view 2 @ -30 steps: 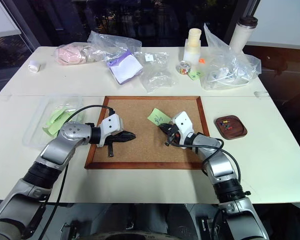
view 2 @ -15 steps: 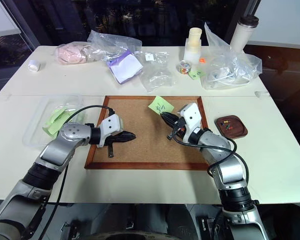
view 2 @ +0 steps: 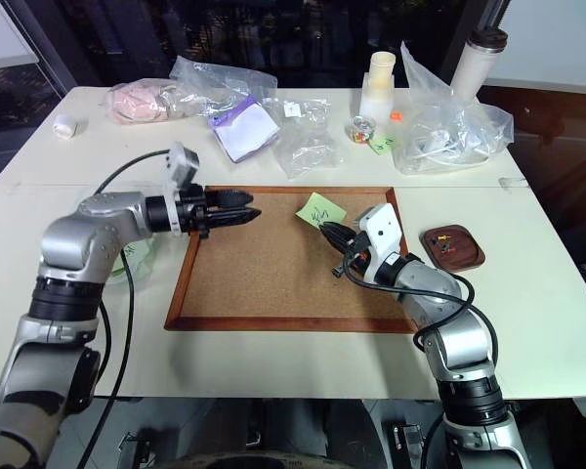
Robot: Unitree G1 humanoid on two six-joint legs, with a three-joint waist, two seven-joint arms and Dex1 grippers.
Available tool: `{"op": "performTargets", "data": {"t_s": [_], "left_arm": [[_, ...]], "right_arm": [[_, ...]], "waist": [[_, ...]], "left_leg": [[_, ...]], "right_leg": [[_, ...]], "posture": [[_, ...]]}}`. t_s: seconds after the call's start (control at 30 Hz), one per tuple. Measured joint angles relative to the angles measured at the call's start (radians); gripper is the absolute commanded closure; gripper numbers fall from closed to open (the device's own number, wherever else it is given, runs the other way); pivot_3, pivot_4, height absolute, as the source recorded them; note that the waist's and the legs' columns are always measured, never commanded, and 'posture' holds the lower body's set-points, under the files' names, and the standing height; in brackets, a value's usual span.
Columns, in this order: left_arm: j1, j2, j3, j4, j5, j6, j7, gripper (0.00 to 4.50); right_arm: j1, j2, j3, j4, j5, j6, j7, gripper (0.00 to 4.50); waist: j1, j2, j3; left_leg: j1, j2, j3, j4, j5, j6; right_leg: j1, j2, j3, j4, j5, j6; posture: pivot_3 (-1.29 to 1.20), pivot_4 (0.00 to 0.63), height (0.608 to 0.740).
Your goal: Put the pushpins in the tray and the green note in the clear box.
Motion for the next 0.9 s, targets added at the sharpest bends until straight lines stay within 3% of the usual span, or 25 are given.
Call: {"op": "performTargets", "data": {"t_s": [0.03, 0.17, 0.27, 0.4, 0.9], "left_arm": [[-0.003, -0.008, 0.001, 0.008, -0.017, 0.021, 0.002, 0.05], [-0.051, -0.099, 0.056, 0.103, -0.101, 0.161, 0.085, 0.02], [-0.158, -0.188, 0.142, 0.275, -0.143, 0.335, 0.221, 0.02], [-0.181, -0.28, 0.237, 0.437, -0.177, 0.45, 0.345, 0.02], [-0.282, -0.418, 0.394, 0.688, -0.212, 0.355, 0.472, 0.02]], "right_arm": [[-0.001, 0.0, 0.0, 0.0, 0.0, 0.0, -0.001, 4.5], [-0.007, -0.002, -0.002, 0.0, 0.0, -0.001, -0.008, 4.5], [-0.026, -0.003, -0.004, 0.0, 0.0, -0.002, -0.018, 4.5], [-0.04, -0.002, -0.008, -0.003, 0.0, -0.005, -0.035, 4.5], [-0.043, 0.003, 0.004, -0.046, 0.008, 0.016, -0.056, 4.5]], "waist": [[0.0, 0.0, 0.0], [-0.001, 0.0, 0.0], [0.0, 0.0, 0.0], [-0.012, 0.0, 0.0], [-0.016, -0.001, 0.0]], "left_leg": [[0.0, 0.0, 0.0, 0.0, 0.0, 0.0], [0.0, 0.0, -0.001, 0.0, 0.0, 0.0], [0.0, -0.001, -0.001, 0.0, 0.0, 0.0], [-0.001, -0.001, -0.002, -0.001, 0.0, 0.0], [0.0, -0.001, -0.001, -0.001, 0.003, -0.005]], "right_leg": [[0.0, 0.0, 0.0, 0.0, 0.0, 0.0], [0.0, 0.0, 0.0, 0.0, 0.0, 0.0], [0.0, 0.0, 0.0, 0.0, 0.0, 0.0], [0.0, 0.0, 0.0, 0.0, 0.0, 0.0], [0.0, -0.001, 0.0, 0.0, 0.0, 0.0]], "posture": [[0.0, 0.15, 0.734], [0.0, 0.15, 0.734], [0.0, 0.15, 0.734], [0.0, 0.15, 0.734], [0.0, 0.15, 0.734]]}}
